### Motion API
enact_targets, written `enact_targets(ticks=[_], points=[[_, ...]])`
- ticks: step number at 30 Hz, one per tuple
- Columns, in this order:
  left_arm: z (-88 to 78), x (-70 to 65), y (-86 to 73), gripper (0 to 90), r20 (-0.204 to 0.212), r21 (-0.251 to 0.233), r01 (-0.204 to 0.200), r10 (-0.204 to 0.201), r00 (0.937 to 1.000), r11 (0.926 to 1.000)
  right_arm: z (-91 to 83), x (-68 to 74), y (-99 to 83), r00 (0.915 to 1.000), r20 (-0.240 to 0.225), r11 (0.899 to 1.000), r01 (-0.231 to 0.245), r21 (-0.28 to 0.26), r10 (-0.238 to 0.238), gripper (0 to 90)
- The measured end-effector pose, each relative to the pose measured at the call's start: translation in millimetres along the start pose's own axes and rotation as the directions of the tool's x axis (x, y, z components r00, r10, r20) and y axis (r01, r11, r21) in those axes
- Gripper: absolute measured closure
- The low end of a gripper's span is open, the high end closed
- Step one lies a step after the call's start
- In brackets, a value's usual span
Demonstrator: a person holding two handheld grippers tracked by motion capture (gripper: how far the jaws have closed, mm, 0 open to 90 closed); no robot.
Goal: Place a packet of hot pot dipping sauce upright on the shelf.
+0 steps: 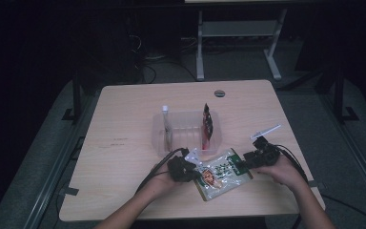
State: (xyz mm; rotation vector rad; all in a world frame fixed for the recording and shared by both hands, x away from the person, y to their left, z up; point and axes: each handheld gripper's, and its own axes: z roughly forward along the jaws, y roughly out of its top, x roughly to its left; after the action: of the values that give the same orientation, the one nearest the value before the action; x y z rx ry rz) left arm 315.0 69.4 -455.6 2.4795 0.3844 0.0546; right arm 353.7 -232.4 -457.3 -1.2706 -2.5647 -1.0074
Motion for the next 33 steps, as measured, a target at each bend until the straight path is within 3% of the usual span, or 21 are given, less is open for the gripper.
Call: enact_targets(ticks=[7, 8, 9, 11, 18, 21, 24, 26, 31, 33], points=[[-0.2, 0.5, -0.3, 90.0, 0.003, 0.001, -0.005, 0.005, 1.0, 1.0, 7.5, -0.6, 4.8, 0.9976, -0.07, 1.0, -0.007, -0.008, 0.006, 34.0], [-0.2, 0.5, -0.3, 90.0, 0.003, 0.001, -0.005, 0.005, 1.0, 1.0, 7.5, -0.6, 4.8, 0.9976, -0.07, 1.0, -0.007, -0.008, 0.006, 34.0], [-0.3, 0.3, -0.3, 90.0, 0.002, 0.002, -0.007, 0.007, 1.0, 1.0, 9.3, 2.1, 5.1, 0.9987, -0.046, 1.0, 0.022, -0.017, -0.023, 35.5], [-0.2, 0.4, -0.3, 90.0, 0.003, 0.001, -0.007, 0.007, 1.0, 1.0, 9.1, 3.0, 4.7, 0.9986, -0.051, 1.0, 0.01, -0.013, -0.011, 40.3], [0.1, 0.7, -0.4, 90.0, 0.005, -0.002, -0.009, 0.009, 0.9999, 1.0, 14.1, 8.1, 5.5, 0.9955, -0.094, 1.0, 0.016, -0.011, -0.017, 41.5], [0.5, 0.4, -0.1, 90.0, 0.002, -0.006, -0.01, 0.01, 1.0, 0.9999, 18.3, 9.8, 5.7, 0.9884, -0.15, 1.0, 0.02, -0.009, -0.021, 44.5], [0.4, 0.3, -0.2, 90.0, 0.001, -0.006, -0.011, 0.011, 0.9999, 0.9999, 20.4, 14.2, 7.9, 0.9892, -0.146, 1.0, 0.02, 0.008, -0.018, 51.7], [0.5, 0.2, -0.3, 90.0, 0.001, -0.007, -0.01, 0.01, 0.9999, 0.9999, 21.4, 12.2, 6.9, 0.9842, -0.177, 1.0, -0.003, 0.017, 0.006, 58.0], [0.5, 0.7, -0.7, 90.0, 0.004, -0.011, -0.002, 0.002, 1.0, 0.9999, 16.8, 8.5, 3.6, 0.9773, -0.211, 1.0, -0.017, -0.003, 0.016, 59.9], [0.5, 0.7, -0.7, 90.0, 0.004, -0.011, -0.001, 0.001, 1.0, 0.9999, 12.7, 5.0, 1.3, 0.9685, -0.248, 0.999, -0.028, -0.026, 0.021, 57.2]])
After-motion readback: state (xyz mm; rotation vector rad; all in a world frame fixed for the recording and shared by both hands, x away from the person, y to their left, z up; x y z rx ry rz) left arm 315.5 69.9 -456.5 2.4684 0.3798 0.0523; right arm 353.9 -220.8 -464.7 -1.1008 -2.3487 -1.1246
